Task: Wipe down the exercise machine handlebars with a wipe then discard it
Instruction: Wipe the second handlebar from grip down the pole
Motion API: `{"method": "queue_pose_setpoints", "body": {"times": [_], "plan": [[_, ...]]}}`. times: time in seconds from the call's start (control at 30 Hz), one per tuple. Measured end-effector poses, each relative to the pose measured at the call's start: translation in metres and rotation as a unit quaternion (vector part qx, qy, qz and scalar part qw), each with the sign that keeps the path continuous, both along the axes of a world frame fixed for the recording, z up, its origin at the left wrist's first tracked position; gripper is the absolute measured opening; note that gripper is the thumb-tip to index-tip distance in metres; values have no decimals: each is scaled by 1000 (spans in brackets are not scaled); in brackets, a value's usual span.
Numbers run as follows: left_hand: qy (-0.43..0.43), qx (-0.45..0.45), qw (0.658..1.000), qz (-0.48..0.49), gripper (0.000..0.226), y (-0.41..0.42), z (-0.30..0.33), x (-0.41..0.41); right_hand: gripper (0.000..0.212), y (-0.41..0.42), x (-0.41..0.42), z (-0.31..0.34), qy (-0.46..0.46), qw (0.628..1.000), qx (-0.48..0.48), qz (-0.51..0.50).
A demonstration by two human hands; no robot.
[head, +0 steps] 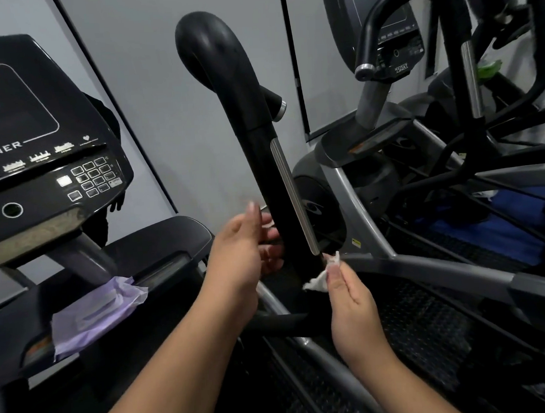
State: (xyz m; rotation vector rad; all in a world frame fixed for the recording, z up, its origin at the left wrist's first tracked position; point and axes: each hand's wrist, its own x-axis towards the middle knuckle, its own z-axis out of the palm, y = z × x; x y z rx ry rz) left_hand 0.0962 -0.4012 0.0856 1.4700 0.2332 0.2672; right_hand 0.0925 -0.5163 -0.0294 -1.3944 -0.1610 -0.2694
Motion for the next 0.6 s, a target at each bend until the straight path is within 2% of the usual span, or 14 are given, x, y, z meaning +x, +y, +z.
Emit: {"method": "queue_pose_setpoints", "body": {"times": [0.07, 0.13, 0.27, 0.47, 0.6], "plan": [[43, 41, 998, 8, 19, 3, -19, 4, 16, 1, -1, -2, 11, 999, 47, -19], [87, 82, 993, -11, 23, 1, -37, 5, 13, 4, -3, -1, 9, 997, 65, -37], [111, 27, 991, -74, 29, -9, -53, 1, 31, 3, -2, -5, 19, 998, 4, -58], [128, -9, 988, -87, 16, -14, -56, 2, 13, -3, -1, -7, 35, 997, 40, -54], [121, 10, 992, -41, 19, -11, -62, -2, 18, -7, -9, -3, 0, 998, -3, -68]]}}
